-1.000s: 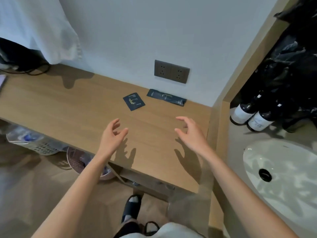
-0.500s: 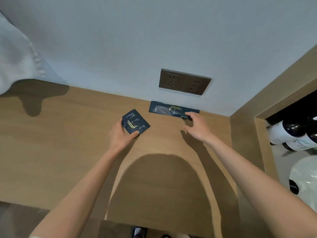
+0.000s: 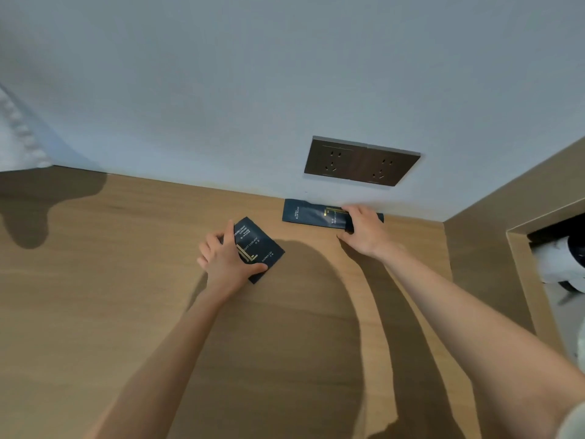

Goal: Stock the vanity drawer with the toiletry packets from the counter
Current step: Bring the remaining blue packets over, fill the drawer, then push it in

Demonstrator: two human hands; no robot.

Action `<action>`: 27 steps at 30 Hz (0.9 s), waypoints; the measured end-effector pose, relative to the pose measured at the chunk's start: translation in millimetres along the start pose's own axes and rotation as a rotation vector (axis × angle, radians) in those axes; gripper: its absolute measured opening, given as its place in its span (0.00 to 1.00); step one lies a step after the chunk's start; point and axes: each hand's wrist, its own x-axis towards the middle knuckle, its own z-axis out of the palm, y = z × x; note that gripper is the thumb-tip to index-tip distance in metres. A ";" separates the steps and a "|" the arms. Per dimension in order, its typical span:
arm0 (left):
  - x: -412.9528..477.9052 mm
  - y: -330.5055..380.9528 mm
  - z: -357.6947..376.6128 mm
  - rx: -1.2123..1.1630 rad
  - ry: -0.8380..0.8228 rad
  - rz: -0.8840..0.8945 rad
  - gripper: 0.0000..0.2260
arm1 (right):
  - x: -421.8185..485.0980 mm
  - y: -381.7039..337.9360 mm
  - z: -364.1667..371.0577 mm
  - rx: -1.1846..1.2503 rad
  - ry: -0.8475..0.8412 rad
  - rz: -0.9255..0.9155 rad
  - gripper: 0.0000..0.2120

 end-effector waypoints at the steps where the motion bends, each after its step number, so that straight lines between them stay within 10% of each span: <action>1: 1.1 0.2 -1.6 -0.009 -0.002 -0.010 0.51 | -0.7 0.0 0.2 -0.008 0.005 0.001 0.29; 6: -0.6 -1.8 -7.3 -0.087 0.048 -0.068 0.45 | -6.2 -1.8 0.8 -0.090 -0.024 0.024 0.31; 14: -9.1 -18.7 -18.7 -0.492 0.007 -0.109 0.08 | -14.5 -4.9 7.5 0.022 -0.078 0.133 0.23; 27: -116.0 44.9 -55.6 -0.914 -0.079 -0.054 0.03 | -166.4 1.1 -38.3 0.823 0.197 0.193 0.11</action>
